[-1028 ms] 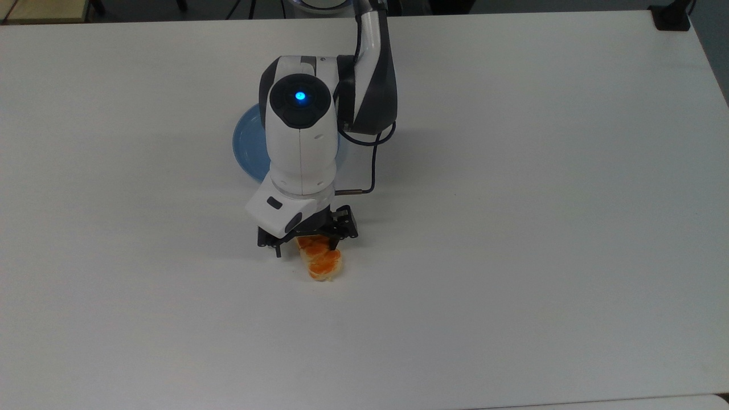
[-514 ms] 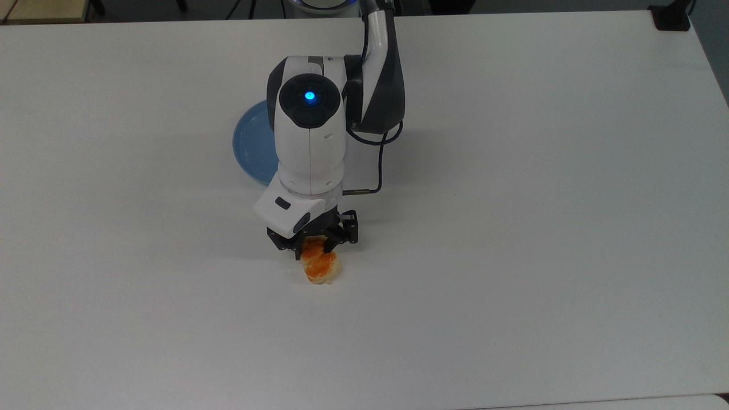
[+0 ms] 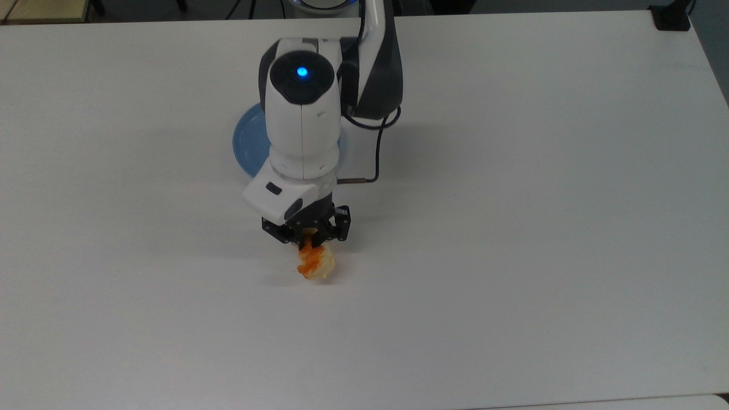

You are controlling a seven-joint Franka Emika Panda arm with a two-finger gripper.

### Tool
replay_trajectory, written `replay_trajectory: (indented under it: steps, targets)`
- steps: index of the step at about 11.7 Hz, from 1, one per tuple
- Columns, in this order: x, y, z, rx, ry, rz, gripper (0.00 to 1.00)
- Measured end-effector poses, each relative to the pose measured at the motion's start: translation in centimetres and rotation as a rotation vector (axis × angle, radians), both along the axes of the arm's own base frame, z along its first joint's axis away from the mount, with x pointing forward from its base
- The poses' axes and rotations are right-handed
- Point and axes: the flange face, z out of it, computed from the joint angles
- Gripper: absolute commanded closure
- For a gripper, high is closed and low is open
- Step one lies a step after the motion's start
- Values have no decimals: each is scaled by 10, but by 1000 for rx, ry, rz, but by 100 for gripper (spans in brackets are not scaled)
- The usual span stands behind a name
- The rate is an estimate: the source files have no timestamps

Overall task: Put the bread on a plate
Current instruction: 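Lift the bread roll and carry it over the blue plate, then lower the bread onto the plate and open the gripper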

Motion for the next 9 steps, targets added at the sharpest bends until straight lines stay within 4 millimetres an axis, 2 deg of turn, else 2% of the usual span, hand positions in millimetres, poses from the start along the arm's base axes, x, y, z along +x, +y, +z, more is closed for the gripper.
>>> replay_trajectory:
  steps: [2, 4, 5, 7, 9]
  targets:
    - [-23, -13, 37, -6, 68, 41, 81]
    - [-63, -36, 63, -13, 130, 107, 80]
    - [-86, -46, 67, -6, 157, 124, 77]
    - [-127, -55, 63, 13, 216, 138, 75]
    - [-147, -62, 52, 25, 252, 127, 73]
